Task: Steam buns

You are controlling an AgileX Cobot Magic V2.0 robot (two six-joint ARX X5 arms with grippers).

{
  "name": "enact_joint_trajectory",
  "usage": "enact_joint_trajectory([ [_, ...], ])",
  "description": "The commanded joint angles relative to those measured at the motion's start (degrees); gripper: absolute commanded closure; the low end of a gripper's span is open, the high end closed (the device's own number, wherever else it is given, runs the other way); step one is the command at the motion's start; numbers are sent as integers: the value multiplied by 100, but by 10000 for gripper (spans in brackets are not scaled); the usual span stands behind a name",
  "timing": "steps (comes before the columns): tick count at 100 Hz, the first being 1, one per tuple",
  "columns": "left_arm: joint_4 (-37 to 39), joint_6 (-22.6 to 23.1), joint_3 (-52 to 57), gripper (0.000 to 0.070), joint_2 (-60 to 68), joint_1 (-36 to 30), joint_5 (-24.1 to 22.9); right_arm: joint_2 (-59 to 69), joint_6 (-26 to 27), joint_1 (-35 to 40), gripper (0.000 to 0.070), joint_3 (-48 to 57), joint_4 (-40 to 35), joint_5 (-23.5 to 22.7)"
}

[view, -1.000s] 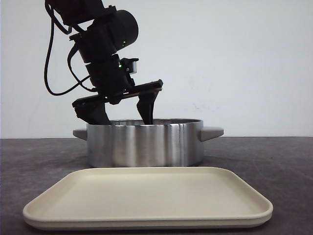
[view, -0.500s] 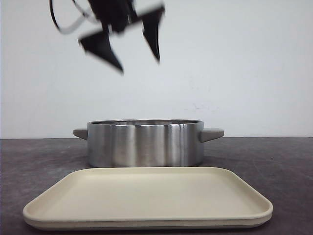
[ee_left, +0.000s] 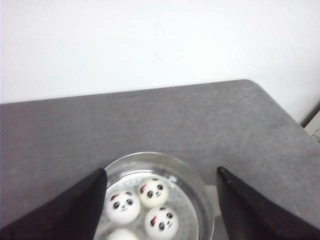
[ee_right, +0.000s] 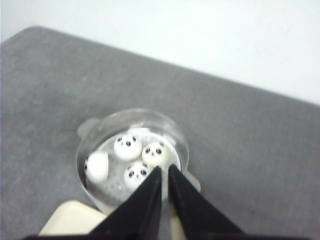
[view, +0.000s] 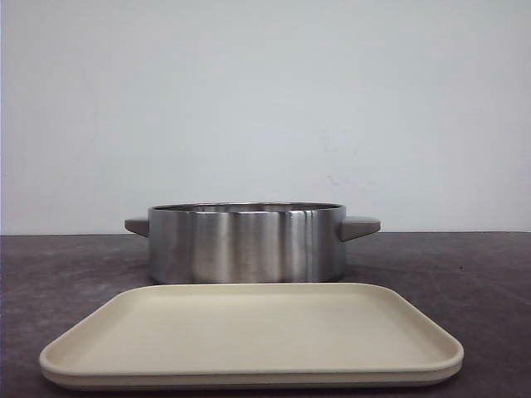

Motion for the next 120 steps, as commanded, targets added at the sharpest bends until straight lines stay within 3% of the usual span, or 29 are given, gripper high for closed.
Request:
enact_joint_trajectory([
  [1,-59,129,-208,395,-286,-48,-35,-50,-216,107,686,7,310,22],
  [11,52,127,-850,557,-931,-48,-35,-195,-448,157,686,-251,857,-22],
  [26,350,-46,-2059,700,-1939,-48,-55,-544,-564,243,686,-968,1742,-28],
  [37,555,-367,-2861,700,-2599,-48,-315,-951,-675,275,686,-1849,2649,-66],
  [50,625,-393,-3421,700,-3161,-48,-614,-1370,-769,275,686,-2806,3451,-66],
  [69,348,-407,-3521,700,-3373,-48,-612,-1530,-743,275,686,-3042,2977,-63],
  [120,299,-407,-3519,700,-3392,-48,-612,-1526,-743,269,686,-3042,2977,-59],
])
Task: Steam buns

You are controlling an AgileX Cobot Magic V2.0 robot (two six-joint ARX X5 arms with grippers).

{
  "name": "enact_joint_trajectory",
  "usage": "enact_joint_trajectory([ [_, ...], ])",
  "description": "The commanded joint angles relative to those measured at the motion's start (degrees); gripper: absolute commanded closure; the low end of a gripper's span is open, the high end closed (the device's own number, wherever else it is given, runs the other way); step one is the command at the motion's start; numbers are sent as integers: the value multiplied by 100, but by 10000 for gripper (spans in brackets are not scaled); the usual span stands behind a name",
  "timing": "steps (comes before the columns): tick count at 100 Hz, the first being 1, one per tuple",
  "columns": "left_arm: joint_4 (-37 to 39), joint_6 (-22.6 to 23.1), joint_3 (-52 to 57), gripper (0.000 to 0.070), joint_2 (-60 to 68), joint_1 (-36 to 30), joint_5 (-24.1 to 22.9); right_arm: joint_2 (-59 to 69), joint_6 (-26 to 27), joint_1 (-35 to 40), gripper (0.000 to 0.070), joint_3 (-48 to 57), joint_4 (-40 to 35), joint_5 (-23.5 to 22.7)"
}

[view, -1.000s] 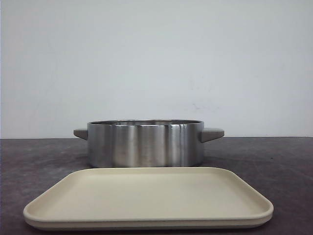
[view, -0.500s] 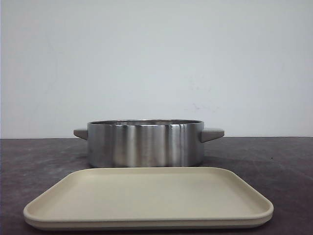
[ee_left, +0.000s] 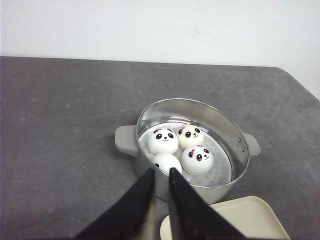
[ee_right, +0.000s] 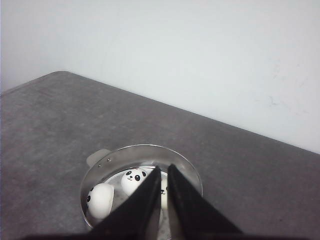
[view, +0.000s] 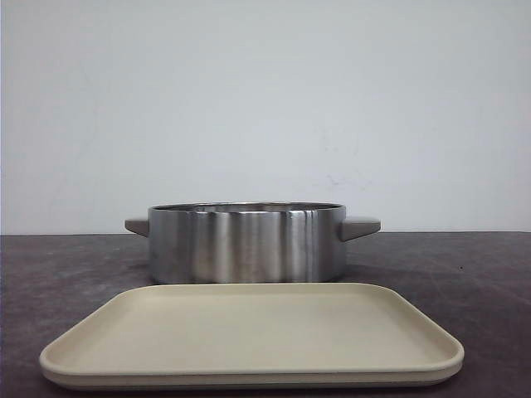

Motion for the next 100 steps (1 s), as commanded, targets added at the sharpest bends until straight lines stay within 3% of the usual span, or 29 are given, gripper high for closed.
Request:
enact_joint_trajectory([
  [1,35,-44,76,700,26,-42,-31,28,-39,46,686,74,59,-9],
  [32,37,-44,76,700,26,-42,-31,-223,-26,-404,685,37,-214,61],
  [45,37,-44,76,700,26,-42,-31,-658,-544,-1193,685,-323,-195,-601],
  [56,37,-42,76,700,26,-42,-31,-1246,-831,-1786,686,-1019,118,-741],
  [79,37,-44,76,700,26,-42,-31,-2841,-785,-2938,686,-3106,1187,-938],
  [100,37,-44,76,700,26,-42,-31,-3897,-658,-3554,687,-4553,1325,-1244],
])
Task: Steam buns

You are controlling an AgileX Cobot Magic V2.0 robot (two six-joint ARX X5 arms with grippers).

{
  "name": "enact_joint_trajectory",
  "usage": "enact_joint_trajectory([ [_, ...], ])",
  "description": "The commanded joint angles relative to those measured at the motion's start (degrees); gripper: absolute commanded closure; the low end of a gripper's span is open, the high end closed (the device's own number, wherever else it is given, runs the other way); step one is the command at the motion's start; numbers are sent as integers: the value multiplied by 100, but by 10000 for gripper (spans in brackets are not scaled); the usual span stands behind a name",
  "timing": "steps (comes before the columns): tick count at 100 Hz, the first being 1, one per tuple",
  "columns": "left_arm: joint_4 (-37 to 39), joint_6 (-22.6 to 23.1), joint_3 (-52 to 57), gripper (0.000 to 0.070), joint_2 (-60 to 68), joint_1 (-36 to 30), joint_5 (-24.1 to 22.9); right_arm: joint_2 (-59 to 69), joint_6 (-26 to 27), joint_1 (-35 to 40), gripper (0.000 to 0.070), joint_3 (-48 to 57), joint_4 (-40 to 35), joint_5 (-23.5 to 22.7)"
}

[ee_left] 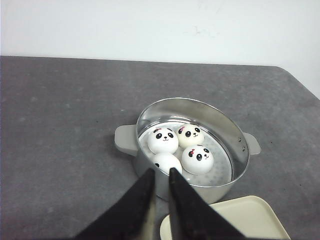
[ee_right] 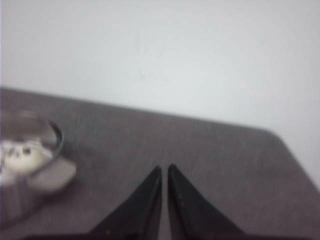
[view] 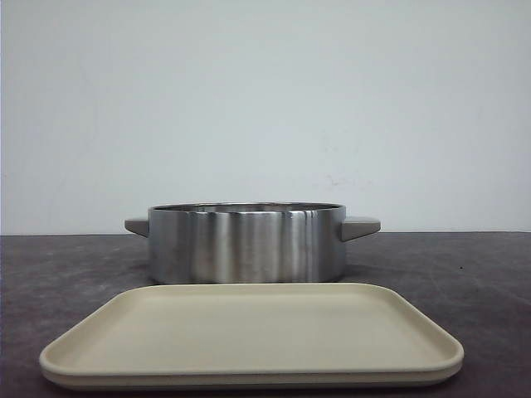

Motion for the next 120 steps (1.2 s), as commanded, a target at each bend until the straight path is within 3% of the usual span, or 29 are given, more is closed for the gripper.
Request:
enact_joint_trajectory([
  [1,37,-44,76,700,26,-42,-31,-151,122,-76,687,-319,72,-114],
  [16,37,-44,76,700,26,-42,-31,-501,566,-210,687,-1025,68,-210],
  [42,35,-44,76,700,26,-42,-31,-1084,568,-372,687,-1770,72,-358],
  [120,39,-44,76,700,26,-42,-28,-1069,407,-391,687,-1768,96,-356],
])
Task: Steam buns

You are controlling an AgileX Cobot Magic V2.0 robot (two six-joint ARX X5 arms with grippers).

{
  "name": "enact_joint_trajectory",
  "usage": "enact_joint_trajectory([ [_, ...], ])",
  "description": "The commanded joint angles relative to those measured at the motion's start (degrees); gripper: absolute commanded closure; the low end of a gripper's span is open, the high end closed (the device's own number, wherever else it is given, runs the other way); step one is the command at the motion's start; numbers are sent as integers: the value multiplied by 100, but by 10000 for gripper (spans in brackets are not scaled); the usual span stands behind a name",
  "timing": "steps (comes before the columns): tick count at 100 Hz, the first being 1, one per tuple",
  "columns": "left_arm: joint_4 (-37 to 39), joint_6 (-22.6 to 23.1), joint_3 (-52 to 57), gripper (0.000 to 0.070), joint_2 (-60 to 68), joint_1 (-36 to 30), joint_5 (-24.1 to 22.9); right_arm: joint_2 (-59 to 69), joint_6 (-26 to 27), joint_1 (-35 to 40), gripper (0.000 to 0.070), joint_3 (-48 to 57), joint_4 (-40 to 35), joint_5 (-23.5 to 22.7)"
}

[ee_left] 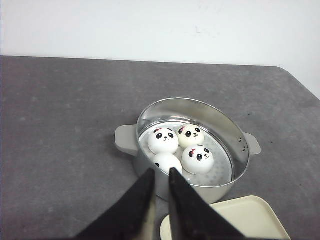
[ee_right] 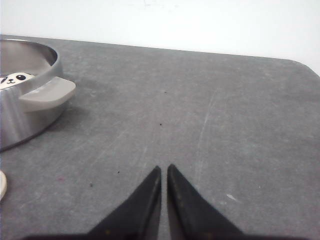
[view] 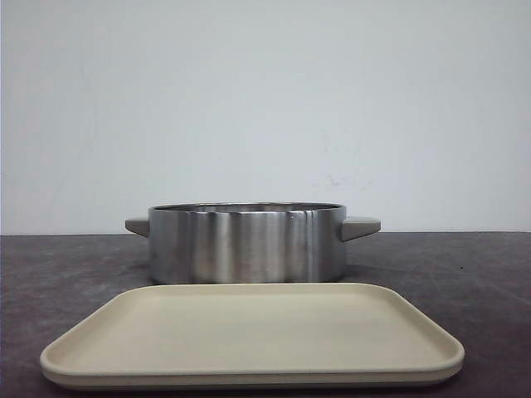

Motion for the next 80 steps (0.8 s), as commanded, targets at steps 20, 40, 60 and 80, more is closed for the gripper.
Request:
enact_joint_trajectory([
  [20,39,-44,76,700,26,-42,-28,-9,-44,7,687,-22,70,9],
  [40,39,-44,76,700,0,4,-28,-9,-44,7,687,-22,70,9],
  [60,9,22,55,700,-372,501,24,-9,-44,7,687,-22,70,9],
  [80,1512,645,-1353,700,-1075,1733,249,-9,-44,7,687,-22,70,15],
])
